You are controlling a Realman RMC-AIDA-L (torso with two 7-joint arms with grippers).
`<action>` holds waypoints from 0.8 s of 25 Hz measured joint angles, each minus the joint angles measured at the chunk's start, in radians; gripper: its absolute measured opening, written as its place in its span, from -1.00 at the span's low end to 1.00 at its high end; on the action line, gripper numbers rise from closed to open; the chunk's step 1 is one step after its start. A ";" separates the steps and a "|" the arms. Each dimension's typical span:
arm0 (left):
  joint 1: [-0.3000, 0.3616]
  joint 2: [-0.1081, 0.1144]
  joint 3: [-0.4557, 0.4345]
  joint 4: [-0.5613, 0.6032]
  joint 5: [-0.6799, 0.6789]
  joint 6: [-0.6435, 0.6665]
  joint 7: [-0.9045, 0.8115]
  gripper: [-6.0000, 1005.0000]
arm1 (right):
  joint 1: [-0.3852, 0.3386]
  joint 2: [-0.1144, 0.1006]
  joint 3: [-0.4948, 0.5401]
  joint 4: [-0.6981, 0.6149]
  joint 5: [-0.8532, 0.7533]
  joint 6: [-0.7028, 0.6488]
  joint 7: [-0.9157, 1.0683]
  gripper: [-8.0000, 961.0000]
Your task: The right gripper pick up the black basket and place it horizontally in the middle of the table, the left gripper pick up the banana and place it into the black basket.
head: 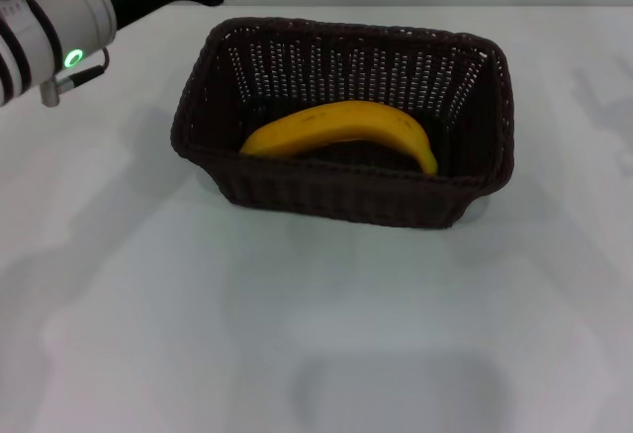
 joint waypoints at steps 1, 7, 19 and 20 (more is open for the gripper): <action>0.031 0.000 0.047 0.023 -0.001 0.084 0.033 0.76 | 0.000 0.000 0.001 -0.001 0.000 0.000 0.000 0.38; 0.104 0.000 0.168 0.059 0.003 0.321 0.079 0.76 | 0.001 -0.006 0.006 -0.011 0.000 0.000 0.000 0.38; 0.172 0.000 0.550 -0.094 0.076 1.169 0.197 0.76 | 0.017 -0.047 -0.002 -0.037 -0.002 0.029 0.000 0.38; 0.171 0.000 0.571 -0.109 0.069 1.228 0.196 0.76 | 0.018 -0.051 -0.001 -0.039 -0.002 0.039 0.000 0.38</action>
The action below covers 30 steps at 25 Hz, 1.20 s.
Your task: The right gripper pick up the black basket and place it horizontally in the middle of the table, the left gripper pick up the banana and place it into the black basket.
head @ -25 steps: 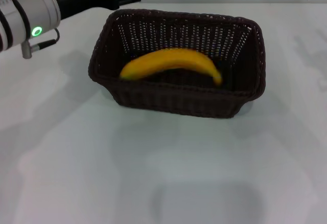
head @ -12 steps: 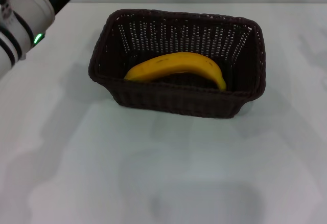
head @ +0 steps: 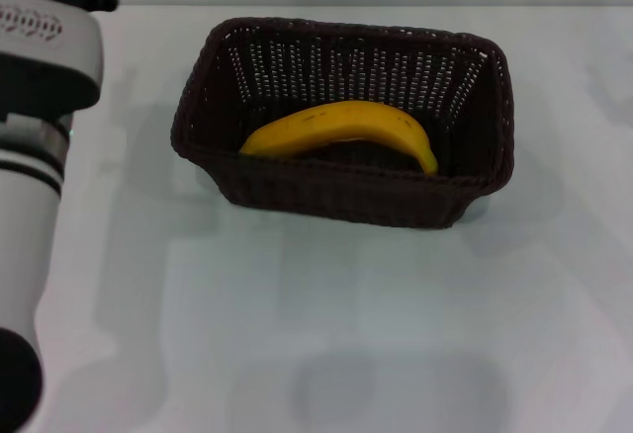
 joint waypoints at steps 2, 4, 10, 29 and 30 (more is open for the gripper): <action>0.005 0.000 0.020 -0.011 -0.022 0.054 -0.001 0.76 | 0.000 -0.005 0.002 -0.003 0.000 0.018 -0.002 0.38; 0.015 -0.001 0.039 -0.021 -0.063 0.106 -0.001 0.76 | 0.000 -0.010 0.005 -0.014 0.000 0.033 -0.005 0.38; 0.035 -0.002 0.109 -0.045 -0.212 0.274 -0.001 0.76 | -0.003 -0.017 0.025 -0.061 0.000 0.049 -0.012 0.38; 0.093 0.000 0.245 -0.075 -0.420 0.480 -0.204 0.76 | -0.025 -0.008 0.051 -0.144 0.002 0.024 -0.023 0.38; 0.094 0.000 0.249 -0.073 -0.426 0.481 -0.202 0.76 | -0.026 -0.007 0.048 -0.144 0.002 0.023 -0.023 0.38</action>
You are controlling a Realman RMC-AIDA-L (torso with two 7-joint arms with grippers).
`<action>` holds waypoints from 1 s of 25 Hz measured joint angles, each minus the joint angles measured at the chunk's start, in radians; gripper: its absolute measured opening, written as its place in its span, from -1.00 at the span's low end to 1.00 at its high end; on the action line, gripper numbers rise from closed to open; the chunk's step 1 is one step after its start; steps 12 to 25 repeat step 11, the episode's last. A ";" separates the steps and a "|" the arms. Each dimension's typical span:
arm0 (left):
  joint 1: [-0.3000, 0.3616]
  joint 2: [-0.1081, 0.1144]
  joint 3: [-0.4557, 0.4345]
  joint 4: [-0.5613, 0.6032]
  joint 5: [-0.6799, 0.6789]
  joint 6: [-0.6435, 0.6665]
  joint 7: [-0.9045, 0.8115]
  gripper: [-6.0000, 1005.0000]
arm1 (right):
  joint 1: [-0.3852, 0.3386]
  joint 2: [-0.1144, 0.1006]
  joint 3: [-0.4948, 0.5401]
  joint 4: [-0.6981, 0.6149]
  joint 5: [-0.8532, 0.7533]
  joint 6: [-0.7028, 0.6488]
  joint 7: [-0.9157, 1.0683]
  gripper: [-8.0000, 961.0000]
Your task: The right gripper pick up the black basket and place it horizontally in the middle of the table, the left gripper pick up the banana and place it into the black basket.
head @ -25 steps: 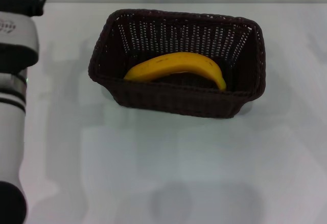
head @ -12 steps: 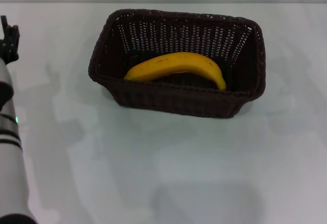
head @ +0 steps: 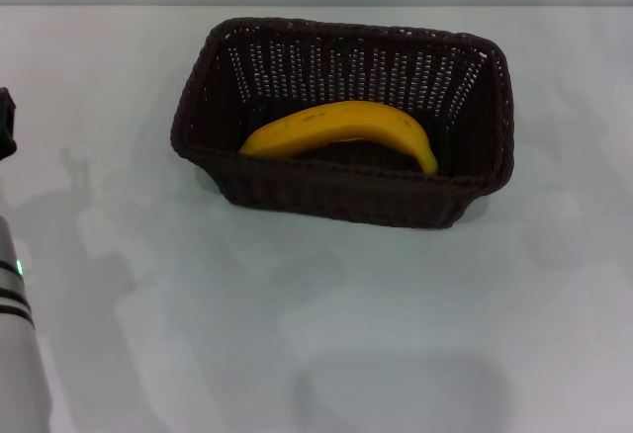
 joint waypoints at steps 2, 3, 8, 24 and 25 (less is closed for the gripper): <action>0.001 0.000 0.003 0.001 -0.002 0.001 0.001 0.76 | -0.001 0.001 -0.003 0.000 0.000 -0.001 0.000 0.38; 0.002 0.001 0.014 0.001 0.001 0.007 0.002 0.76 | -0.001 0.001 -0.003 0.000 0.000 -0.001 0.000 0.38; 0.003 0.001 0.024 0.002 0.003 0.015 0.015 0.76 | -0.004 0.003 -0.005 0.000 0.000 -0.001 0.000 0.38; 0.003 0.002 0.025 0.006 0.004 0.015 0.016 0.76 | -0.004 0.003 -0.005 0.000 0.000 -0.005 0.000 0.38; 0.003 0.002 0.025 0.006 0.004 0.015 0.016 0.76 | -0.004 0.003 -0.005 0.000 0.000 -0.005 0.000 0.38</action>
